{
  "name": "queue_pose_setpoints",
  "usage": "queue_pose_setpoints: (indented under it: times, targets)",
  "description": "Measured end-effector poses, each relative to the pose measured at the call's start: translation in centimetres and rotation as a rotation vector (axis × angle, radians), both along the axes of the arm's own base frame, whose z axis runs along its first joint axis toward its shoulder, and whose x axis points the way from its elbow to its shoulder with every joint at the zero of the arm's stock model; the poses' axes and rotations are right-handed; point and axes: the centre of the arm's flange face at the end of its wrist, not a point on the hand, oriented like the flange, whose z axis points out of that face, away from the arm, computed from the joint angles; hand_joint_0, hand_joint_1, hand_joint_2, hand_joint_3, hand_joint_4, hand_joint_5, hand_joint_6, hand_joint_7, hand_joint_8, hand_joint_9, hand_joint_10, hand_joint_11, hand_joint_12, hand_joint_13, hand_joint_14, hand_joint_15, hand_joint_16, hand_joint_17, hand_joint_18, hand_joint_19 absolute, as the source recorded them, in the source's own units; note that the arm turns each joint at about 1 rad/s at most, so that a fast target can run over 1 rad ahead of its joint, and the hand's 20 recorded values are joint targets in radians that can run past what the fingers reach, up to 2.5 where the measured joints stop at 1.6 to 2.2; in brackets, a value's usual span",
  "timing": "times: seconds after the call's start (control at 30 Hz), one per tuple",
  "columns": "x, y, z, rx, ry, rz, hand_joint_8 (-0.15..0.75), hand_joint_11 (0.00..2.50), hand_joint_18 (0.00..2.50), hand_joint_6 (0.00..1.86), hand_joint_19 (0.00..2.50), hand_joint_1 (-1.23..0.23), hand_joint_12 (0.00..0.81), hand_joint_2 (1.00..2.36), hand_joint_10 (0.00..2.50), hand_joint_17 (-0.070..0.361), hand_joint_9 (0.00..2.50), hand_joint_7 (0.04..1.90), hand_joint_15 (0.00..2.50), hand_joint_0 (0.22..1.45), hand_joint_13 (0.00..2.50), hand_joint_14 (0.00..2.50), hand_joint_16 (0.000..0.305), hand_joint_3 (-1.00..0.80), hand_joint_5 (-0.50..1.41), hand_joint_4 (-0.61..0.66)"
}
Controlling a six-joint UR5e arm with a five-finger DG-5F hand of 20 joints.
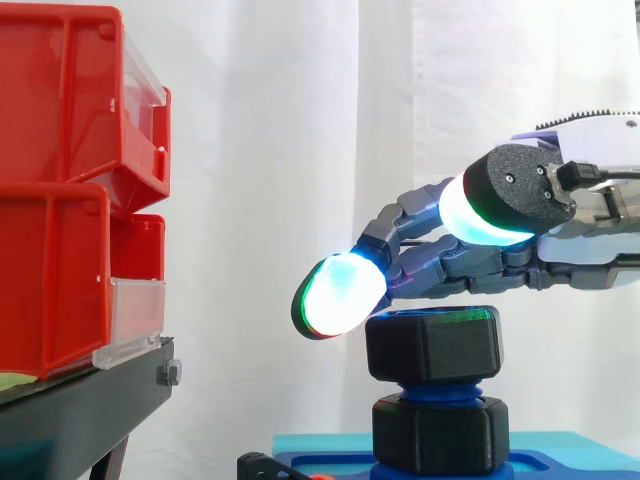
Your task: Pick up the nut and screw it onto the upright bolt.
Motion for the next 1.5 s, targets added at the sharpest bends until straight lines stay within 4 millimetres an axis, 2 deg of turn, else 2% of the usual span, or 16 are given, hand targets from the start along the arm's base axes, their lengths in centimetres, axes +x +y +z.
queue_pose_setpoints:
  times: [0.3,0.57,1.1,1.27,1.5]
  targets:
    - [0.0,0.7,-0.1,0.002,0.000,0.007,0.213,0.00,0.00,0.50,0.00,-0.30,0.294,1.00,0.00,0.084,0.31,0.67,0.00,0.46,0.07,0.00,0.037,-0.50,-0.20,0.11]
    - [0.0,1.1,-0.2,0.001,0.004,0.013,0.237,0.00,0.00,0.50,0.00,-0.31,0.282,1.00,0.00,0.077,0.45,0.91,0.00,0.48,0.15,0.00,0.034,-0.50,-0.15,0.17]
    - [-0.2,0.4,-0.4,0.000,0.010,0.007,0.255,0.00,0.00,0.50,0.00,-0.34,0.268,1.00,0.00,0.068,0.57,1.30,0.00,0.49,0.23,0.00,0.030,-0.50,-0.10,0.13]
    - [-0.2,-0.5,-0.4,0.000,0.010,0.001,0.258,0.00,0.00,0.57,0.00,-0.36,0.259,1.00,0.00,0.064,0.62,1.21,0.00,0.50,0.28,0.00,0.028,-0.50,-0.10,0.13]
    - [-0.4,-2.0,-0.4,-0.001,0.011,0.004,0.266,0.01,0.01,0.62,0.00,-0.38,0.242,1.00,0.00,0.056,0.74,1.19,0.00,0.51,0.35,0.00,0.025,-0.50,-0.07,0.17]
